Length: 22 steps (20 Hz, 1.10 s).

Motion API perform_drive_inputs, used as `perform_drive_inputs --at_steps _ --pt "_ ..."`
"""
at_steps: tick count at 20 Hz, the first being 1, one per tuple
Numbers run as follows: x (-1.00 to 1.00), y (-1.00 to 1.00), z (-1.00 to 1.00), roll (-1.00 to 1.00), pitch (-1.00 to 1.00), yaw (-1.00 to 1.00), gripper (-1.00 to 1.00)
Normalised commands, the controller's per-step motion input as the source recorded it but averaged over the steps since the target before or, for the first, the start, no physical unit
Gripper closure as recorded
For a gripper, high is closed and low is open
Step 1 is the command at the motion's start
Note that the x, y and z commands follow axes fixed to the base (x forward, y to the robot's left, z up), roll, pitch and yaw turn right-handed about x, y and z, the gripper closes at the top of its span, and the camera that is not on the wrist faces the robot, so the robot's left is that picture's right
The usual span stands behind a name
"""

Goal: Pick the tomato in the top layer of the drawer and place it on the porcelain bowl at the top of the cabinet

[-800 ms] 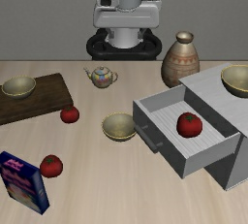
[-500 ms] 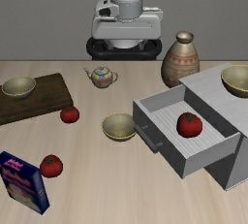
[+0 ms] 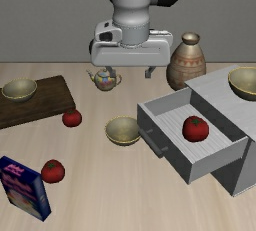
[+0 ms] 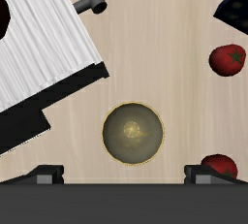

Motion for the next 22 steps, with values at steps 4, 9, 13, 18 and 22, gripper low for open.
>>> perform_drive_inputs --at_steps 4,9,13,18,22 --pt "1.00 0.00 0.00 0.00 0.00 0.00 -1.00" --pt "0.60 0.40 0.00 0.00 0.00 0.00 -1.00" --pt "0.00 1.00 0.00 0.00 0.00 0.00 -1.00" --pt "0.00 1.00 0.00 0.00 0.00 0.00 -1.00" --pt "0.75 0.00 -0.25 0.00 0.00 0.00 -1.00"
